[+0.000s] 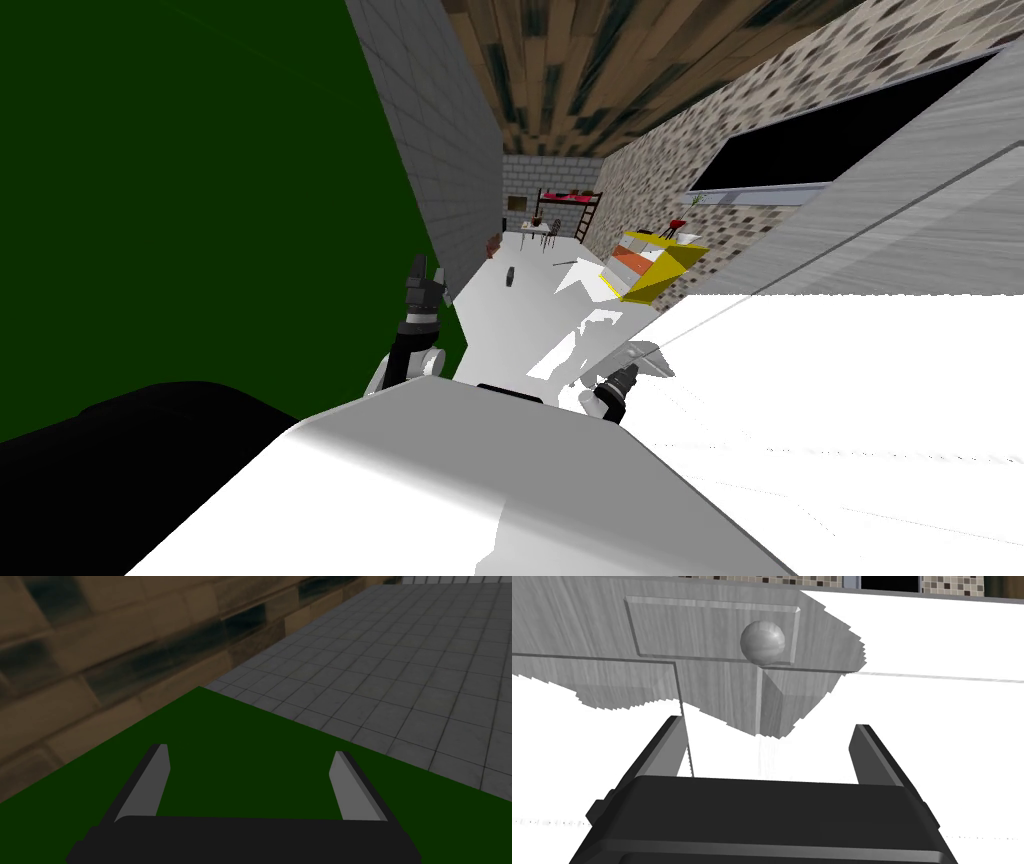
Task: Push the door open
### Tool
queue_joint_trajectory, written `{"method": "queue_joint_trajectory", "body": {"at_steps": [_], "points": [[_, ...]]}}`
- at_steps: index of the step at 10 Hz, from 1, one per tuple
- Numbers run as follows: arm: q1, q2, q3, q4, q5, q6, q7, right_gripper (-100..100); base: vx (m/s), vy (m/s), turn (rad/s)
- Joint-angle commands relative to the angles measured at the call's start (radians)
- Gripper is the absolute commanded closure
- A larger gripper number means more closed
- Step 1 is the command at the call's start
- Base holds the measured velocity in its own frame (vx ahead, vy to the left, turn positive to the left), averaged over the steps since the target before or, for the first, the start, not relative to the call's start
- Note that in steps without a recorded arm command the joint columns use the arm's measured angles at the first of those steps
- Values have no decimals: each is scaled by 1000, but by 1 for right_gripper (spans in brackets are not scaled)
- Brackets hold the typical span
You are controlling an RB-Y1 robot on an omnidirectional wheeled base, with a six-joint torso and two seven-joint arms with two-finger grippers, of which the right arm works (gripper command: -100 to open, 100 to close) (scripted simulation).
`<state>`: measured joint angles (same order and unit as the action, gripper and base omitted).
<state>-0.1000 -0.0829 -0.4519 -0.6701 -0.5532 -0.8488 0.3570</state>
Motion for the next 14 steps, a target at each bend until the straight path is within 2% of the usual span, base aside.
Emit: {"method": "queue_joint_trajectory", "body": {"at_steps": [1,3,10,11,14], "points": [[-3,9,-2,-5,-3,1,8,-100,-120,159,-22],[4,4,-2,-5,-4,-6,3,-100,20,-5,14],[14,5,-5,7,-7,-33,-7,-100,167,-166,33],[14,5,-5,7,-7,-33,-7,100,-13,17,-2],[14,5,-5,7,-7,-33,-7,100,-19,21,-1]]}}
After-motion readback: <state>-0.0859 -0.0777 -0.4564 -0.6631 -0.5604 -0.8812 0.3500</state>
